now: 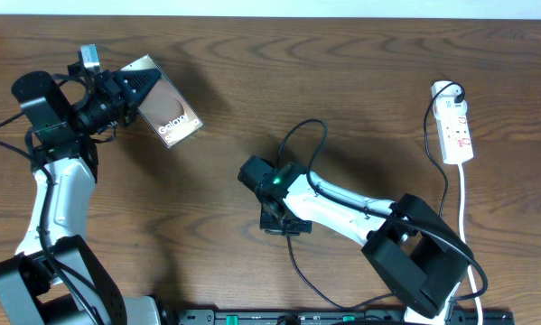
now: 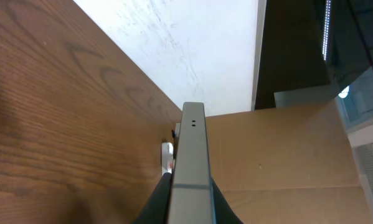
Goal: Plug charger to phone and switch on socket
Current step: 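Grasp the black cable plug with the right gripper and lift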
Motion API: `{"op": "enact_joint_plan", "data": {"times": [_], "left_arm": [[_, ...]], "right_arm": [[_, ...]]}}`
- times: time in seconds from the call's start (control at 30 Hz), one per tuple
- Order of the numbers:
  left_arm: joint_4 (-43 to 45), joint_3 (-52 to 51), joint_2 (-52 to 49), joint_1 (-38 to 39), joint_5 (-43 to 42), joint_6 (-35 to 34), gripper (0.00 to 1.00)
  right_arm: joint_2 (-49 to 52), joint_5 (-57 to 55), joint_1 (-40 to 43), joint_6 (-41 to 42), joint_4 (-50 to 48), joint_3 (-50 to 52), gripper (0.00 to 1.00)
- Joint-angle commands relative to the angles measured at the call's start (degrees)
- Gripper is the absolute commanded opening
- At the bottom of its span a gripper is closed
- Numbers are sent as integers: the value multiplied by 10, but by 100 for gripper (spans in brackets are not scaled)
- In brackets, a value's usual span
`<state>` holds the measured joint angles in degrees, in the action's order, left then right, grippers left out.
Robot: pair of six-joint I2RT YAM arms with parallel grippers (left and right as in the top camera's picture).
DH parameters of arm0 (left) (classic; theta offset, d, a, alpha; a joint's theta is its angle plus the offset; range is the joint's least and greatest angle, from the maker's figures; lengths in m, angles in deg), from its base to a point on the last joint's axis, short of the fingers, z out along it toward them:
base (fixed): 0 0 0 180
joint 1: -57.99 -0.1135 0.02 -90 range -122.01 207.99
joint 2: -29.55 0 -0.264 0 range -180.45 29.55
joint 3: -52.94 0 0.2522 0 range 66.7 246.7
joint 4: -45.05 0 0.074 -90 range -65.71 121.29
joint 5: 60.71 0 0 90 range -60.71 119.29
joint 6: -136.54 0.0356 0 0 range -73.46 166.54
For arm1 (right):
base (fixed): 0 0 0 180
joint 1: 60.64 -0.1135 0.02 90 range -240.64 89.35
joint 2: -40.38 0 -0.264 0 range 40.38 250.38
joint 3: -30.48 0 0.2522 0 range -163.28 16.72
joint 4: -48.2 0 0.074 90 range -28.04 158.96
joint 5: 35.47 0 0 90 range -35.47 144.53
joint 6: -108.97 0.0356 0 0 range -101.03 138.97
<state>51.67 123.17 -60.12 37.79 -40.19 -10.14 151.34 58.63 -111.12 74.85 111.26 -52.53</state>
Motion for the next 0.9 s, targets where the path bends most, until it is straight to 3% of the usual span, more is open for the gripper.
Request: {"op": "enact_joint_plan", "data": {"times": [0.0, 0.2, 0.37, 0.57, 0.87], "left_arm": [[5, 0, 9, -2, -4, 8, 7], [5, 0, 9, -2, -4, 8, 7], [5, 0, 9, -3, -4, 8, 7], [5, 0, 9, -3, -5, 8, 8], [6, 0, 9, -2, -5, 12, 7]], "right_arm": [[19, -1, 6, -5, -5, 3, 1], [19, 4, 8, -10, -7, 3, 1], [19, 81, 43, -73, -31, 2, 1], [19, 289, 120, -158, -116, 2, 1], [19, 683, 215, -316, -338, 2, 1]]}}
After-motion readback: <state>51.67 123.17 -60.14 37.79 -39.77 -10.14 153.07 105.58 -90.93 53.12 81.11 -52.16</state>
